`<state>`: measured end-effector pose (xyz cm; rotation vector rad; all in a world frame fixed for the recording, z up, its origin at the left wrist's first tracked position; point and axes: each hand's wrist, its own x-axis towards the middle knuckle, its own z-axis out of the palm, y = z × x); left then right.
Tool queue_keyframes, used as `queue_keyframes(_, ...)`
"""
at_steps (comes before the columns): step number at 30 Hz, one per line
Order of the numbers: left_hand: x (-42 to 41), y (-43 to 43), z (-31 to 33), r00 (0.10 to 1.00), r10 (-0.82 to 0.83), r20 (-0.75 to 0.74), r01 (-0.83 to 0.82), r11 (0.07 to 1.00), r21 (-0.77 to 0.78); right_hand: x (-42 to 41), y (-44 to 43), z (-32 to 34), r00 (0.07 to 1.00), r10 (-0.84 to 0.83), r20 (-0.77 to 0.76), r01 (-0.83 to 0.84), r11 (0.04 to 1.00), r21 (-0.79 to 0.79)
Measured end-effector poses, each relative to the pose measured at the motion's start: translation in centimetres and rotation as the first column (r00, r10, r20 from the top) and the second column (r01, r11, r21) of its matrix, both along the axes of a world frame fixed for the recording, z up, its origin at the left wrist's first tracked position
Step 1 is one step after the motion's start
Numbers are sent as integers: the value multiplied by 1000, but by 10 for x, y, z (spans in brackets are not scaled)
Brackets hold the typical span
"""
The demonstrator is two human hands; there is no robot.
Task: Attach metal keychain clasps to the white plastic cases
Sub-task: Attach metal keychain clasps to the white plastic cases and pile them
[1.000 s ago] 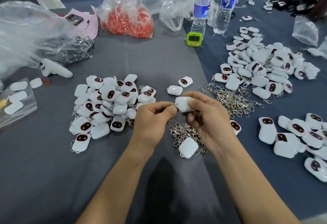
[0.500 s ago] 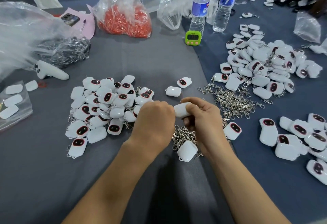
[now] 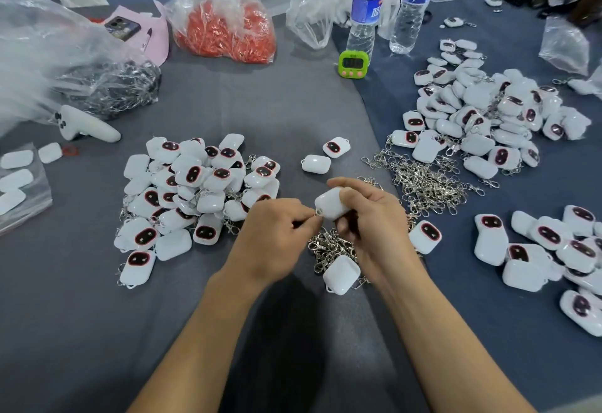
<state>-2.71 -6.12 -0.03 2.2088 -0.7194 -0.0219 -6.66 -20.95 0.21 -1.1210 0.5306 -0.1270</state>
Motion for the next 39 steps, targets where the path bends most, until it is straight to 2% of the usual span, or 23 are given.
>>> queue_keyframes(1, -1, -1, 2, 988, -32, 152, 0, 979, 205, 0, 2, -2, 1000, -7, -3, 7, 997, -75)
queue_keyframes(3, -5, -8, 5, 929, -93, 357, -118, 841, 528, -1, 8, -6, 1000, -8, -2, 7, 971, -238)
queue_keyframes(5, -11, -14, 10, 903, -90, 421, -205, 770, 604, -1, 12, -8, 1000, -23, 0, 22, 953, -301)
queue_keyframes(7, -8, -12, 7, 930, 71, 360, -219, 895, 389, -1, 7, -6, 999, -43, -3, 41, 980, -196)
queue_keyframes(9, -2, -7, 4, 988, 156, 17, -156, 988, 17, -3, -2, -3, 1000, -27, -4, 27, 999, -43)
queue_keyframes(12, -4, -9, 4, 908, 24, -419, -189, 915, -357, -4, -4, -1, 1000, 2, -22, 0, 996, 94)
queue_keyframes(14, -9, -13, 4, 826, -63, -561, -255, 844, -471, -3, 2, 0, 999, 4, -33, 1, 988, 157)
queue_keyframes(16, -11, -13, 4, 816, -24, -578, -299, 838, -457, -3, 6, 0, 999, -7, -41, 13, 987, 160)
queue_keyframes(17, -10, -10, 3, 872, 65, -485, -275, 884, -377, -3, 6, -1, 999, -22, -45, 27, 992, 120)
queue_keyframes(18, -7, -7, -1, 946, 140, -291, -210, 951, -227, -3, 7, -3, 998, -41, -44, 43, 998, 41)
queue_keyframes(19, -5, -5, -3, 987, 155, -36, -155, 988, 21, -3, 8, -4, 998, -54, -39, 50, 994, -92)
queue_keyframes(20, -6, -5, -3, 975, 108, 194, -162, 944, 288, -4, 10, -6, 998, -47, -35, 36, 961, -274)
queue_keyframes(21, -8, -8, 1, 945, 23, 327, -188, 856, 482, -4, 15, -8, 999, -23, -38, 2, 886, -463)
queue_keyframes(23, -16, -16, 8, 924, -114, 365, -178, 715, 676, -6, 25, -12, 999, 4, -37, -29, 719, -694)
queue_keyframes(24, -17, -19, 8, 917, -123, 380, -191, 701, 687, -6, 28, -13, 1000, -4, -30, -18, 689, -724)
queue_keyframes(26, -9, -15, 6, 918, -23, 397, -243, 758, 606, -4, 25, -12, 999, -34, -23, 10, 743, -669)
queue_keyframes(27, -4, -10, 4, 945, 77, 318, -238, 829, 506, -2, 20, -11, 998, -49, -37, 18, 808, -589)
queue_keyframes(29, 3, -2, 2, 985, 169, -46, -159, 971, 181, 1, 10, -6, 997, -50, -59, 25, 932, -361)
queue_keyframes(31, 2, 1, 4, 927, 126, -353, -192, 968, -160, 2, 3, -1, 999, -8, -40, 3, 993, -118)
queue_keyframes(34, -2, -2, 1, 780, -42, -624, -255, 890, -377, 0, 4, 0, 998, 52, -37, -49, 996, 69)
queue_keyframes(36, -4, -4, -1, 735, -116, -668, -247, 872, -423, -2, 8, -2, 997, 39, -63, -29, 988, 148)
queue_keyframes(37, -4, -3, -1, 771, -104, -628, -220, 882, -417, -2, 9, -2, 997, 21, -72, -8, 986, 168)
queue_keyframes(39, -2, 1, -4, 907, -40, -419, -91, 954, -287, -4, 9, -3, 997, -11, -77, 21, 990, 139)
